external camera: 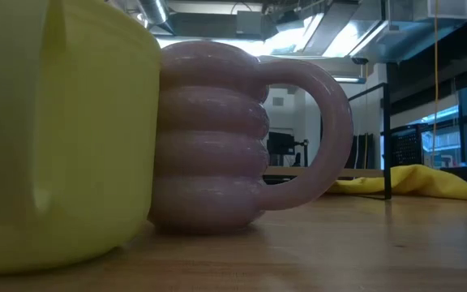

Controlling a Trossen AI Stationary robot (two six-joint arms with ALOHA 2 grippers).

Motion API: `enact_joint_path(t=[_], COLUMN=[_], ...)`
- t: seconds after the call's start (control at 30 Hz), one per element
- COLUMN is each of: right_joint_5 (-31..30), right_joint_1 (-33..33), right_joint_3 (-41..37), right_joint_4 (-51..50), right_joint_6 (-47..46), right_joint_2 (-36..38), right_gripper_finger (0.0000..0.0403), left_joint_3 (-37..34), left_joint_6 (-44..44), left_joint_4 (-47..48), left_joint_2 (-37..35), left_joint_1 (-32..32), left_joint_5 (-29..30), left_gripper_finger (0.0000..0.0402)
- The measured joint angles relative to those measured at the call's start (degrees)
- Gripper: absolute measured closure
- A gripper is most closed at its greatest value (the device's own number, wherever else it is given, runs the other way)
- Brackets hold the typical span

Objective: Stack small to large cups/mugs on shelf
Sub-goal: Put the purple mug on the shelf

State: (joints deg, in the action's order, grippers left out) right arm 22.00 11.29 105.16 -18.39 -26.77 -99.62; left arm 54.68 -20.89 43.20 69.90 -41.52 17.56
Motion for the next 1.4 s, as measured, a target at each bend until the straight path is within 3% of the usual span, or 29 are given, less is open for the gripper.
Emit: enact_joint_path(t=[0.23, 0.43, 0.7, 0.83, 1.03, 1.17, 1.3, 1.4], right_joint_5=[0.5, 0.1, -0.4, -5.1, -12.7, -13.0, -16.4, -17.7], right_joint_1=[-0.4, 0.6, 2.1, 1.5, -0.4, 0.4, 2.6, 3.3], right_joint_3=[5.6, 6.5, 6.5, 6.5, 6.4, 6.4, 6.4, 6.4], right_joint_4=[15.3, 21.8, 25.6, 12.5, -16.8, -31.2, -43.2, -45.3], right_joint_6=[-2.6, -4.5, -2.7, -2.4, -1.2, -3.9, -6.4, -8.4], right_joint_2=[-4.1, -4.0, -5.3, -5.3, -5.1, -5.0, -5.7, -7.3], right_gripper_finger=[0.0336, 0.0336, 0.0336, 0.0336, 0.0336, 0.0336, 0.0336, 0.0336], left_joint_3=[5.0, 6.3, 7.1, 7.1, 7.1, 7.1, 7.1, 7.1], left_joint_6=[-7.1, -14.1, -14.6, -14.6, -14.6, -13.2, -13.0, -13.0], left_joint_4=[5.3, 5.6, 4.1, 3.5, 3.5, 3.6, 4.0, 4.7], left_joint_2=[-11.2, -19.8, -25.4, -25.8, -25.7, -25.7, -25.7, -25.7], left_joint_1=[-0.3, -0.3, -0.3, -0.3, -0.3, -0.3, -0.3, -0.3], left_joint_5=[4.9, 7.0, 7.0, 7.0, 7.0, 8.3, 10.0, 10.3], left_gripper_finger=[0.0391, 0.0396, 0.0397, 0.0392, 0.0391, 0.0397, 0.0398, 0.0398])
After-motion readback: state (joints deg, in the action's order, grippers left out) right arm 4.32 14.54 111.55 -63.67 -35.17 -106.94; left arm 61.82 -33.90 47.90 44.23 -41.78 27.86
